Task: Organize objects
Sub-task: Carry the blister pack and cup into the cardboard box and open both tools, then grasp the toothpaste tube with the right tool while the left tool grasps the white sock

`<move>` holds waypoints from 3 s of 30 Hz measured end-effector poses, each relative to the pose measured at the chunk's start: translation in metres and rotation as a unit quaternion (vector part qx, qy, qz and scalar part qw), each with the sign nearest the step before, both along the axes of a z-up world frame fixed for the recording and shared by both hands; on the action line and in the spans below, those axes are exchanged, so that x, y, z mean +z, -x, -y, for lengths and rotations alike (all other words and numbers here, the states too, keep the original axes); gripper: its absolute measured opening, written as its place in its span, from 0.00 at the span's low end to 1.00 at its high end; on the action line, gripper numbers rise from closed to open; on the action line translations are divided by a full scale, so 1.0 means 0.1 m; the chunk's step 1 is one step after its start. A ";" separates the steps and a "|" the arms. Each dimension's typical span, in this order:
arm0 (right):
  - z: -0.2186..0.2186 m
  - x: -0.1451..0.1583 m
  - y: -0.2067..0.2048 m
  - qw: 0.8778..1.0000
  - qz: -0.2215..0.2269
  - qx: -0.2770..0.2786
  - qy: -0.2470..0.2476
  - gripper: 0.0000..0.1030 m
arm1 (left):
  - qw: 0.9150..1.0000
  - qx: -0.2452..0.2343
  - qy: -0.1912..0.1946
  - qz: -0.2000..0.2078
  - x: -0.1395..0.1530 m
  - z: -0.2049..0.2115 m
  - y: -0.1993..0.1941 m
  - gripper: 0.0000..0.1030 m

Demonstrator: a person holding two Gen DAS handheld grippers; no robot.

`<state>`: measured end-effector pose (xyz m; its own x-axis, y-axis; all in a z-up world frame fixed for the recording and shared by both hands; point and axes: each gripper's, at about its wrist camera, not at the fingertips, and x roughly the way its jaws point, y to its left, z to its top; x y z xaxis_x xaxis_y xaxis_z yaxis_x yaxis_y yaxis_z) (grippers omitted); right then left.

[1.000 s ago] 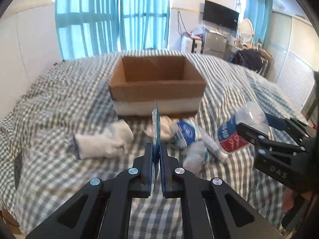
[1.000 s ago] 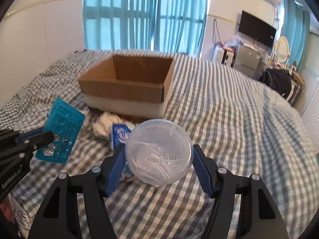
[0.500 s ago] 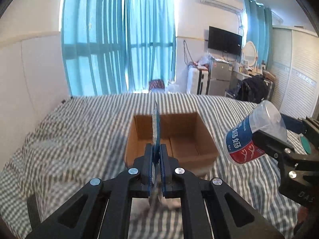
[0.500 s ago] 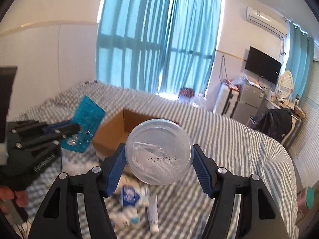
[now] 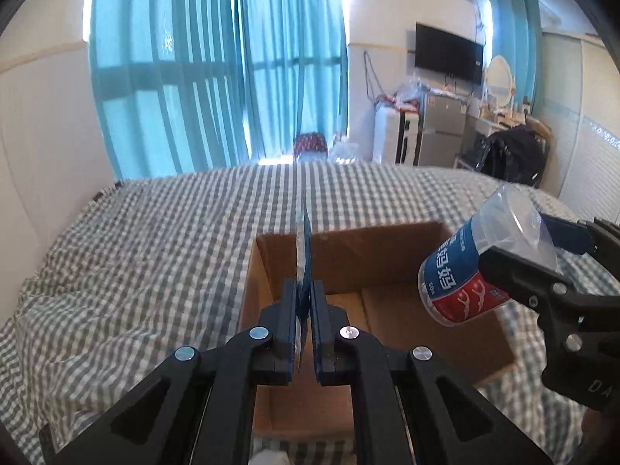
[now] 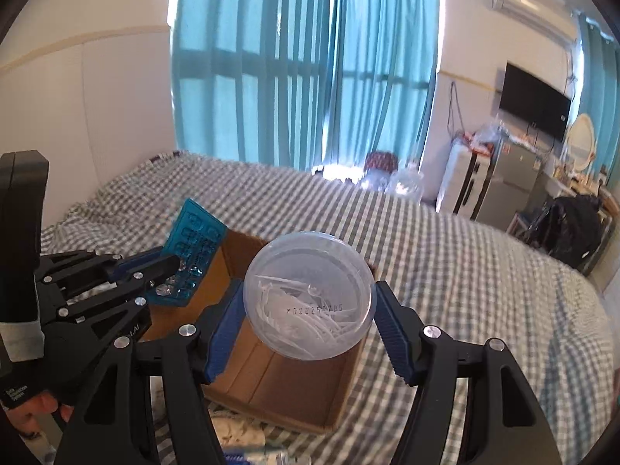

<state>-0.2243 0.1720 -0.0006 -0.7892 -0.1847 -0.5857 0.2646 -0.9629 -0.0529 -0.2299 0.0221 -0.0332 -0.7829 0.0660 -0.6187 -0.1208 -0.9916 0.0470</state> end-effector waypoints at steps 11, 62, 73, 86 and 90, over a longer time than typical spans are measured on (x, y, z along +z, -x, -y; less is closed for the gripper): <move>-0.03 -0.66 0.43 0.998 0.058 0.003 0.007 0.64 | 0.999 -0.017 0.002 0.032 -0.50 0.06 0.28 0.08; -0.52 -1.48 -1.21 0.985 0.141 -0.086 -0.044 0.80 | 0.984 0.114 -0.022 0.132 -1.22 0.53 -1.26 1.00; -0.37 -1.77 -1.19 0.982 0.179 -0.050 -0.044 0.43 | 0.979 0.156 0.023 0.126 -1.39 0.44 -0.99 1.00; -0.50 -1.65 -1.40 0.984 0.167 -0.056 -0.011 0.23 | 0.981 0.145 -0.024 0.126 -1.35 0.63 -1.10 0.83; -0.49 -1.58 -1.52 0.986 0.157 -0.058 -0.014 0.23 | 0.983 0.131 -0.023 0.126 -1.26 0.58 -1.19 0.80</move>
